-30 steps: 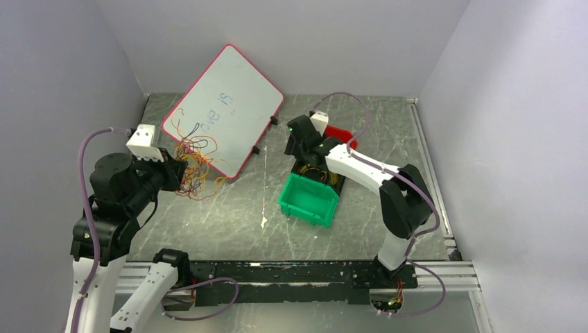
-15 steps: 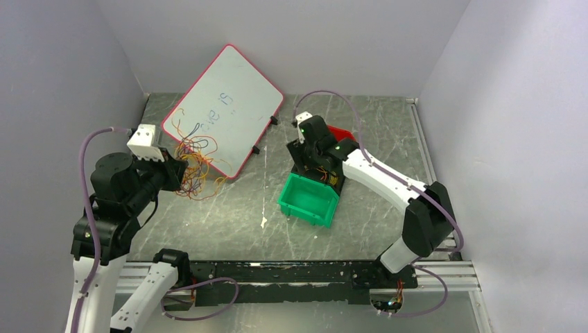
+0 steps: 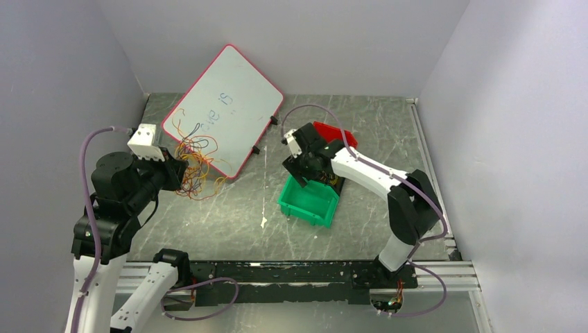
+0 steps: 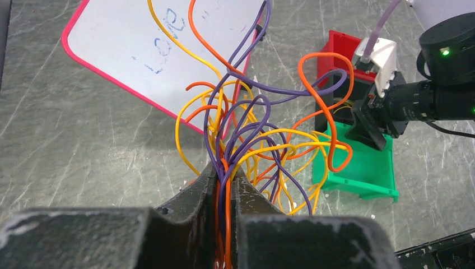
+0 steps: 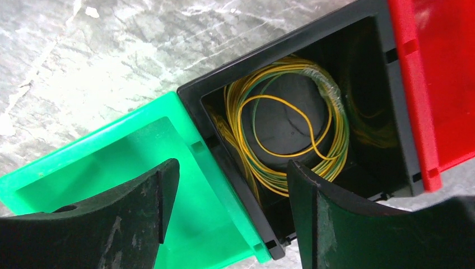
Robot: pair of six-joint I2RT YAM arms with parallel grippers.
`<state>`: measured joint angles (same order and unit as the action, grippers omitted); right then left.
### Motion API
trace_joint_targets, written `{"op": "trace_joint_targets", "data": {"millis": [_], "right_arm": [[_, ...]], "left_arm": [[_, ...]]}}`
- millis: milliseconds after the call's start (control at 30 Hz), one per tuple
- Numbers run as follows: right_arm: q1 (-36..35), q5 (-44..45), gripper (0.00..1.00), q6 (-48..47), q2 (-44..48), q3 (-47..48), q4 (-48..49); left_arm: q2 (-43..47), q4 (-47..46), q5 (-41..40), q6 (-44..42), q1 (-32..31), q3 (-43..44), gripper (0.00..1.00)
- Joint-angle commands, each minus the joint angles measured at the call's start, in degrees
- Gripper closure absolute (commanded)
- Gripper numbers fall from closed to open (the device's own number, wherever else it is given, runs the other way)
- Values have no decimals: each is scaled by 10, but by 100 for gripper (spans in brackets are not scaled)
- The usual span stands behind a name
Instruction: Untangle the cables
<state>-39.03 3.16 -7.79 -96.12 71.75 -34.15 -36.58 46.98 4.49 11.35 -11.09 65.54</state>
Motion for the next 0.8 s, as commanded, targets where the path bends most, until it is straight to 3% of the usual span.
{"op": "trace_joint_targets", "data": {"millis": [0,400,567,767], "right_arm": [[1,-9,28,-10,-24,-10,0],[1,-31,57,33,-55,7,33],[1,21,82,80,-91,36,36],[6,110,86,150,-121,84,37]], "left_arm": [[2,-11,-3,-4,-3,-2,88],[5,-5,-11,-7,-3,-1,88],[7,-2,-13,-8,-3,-1,87],[9,2,-17,-10,-3,-1,87]]}}
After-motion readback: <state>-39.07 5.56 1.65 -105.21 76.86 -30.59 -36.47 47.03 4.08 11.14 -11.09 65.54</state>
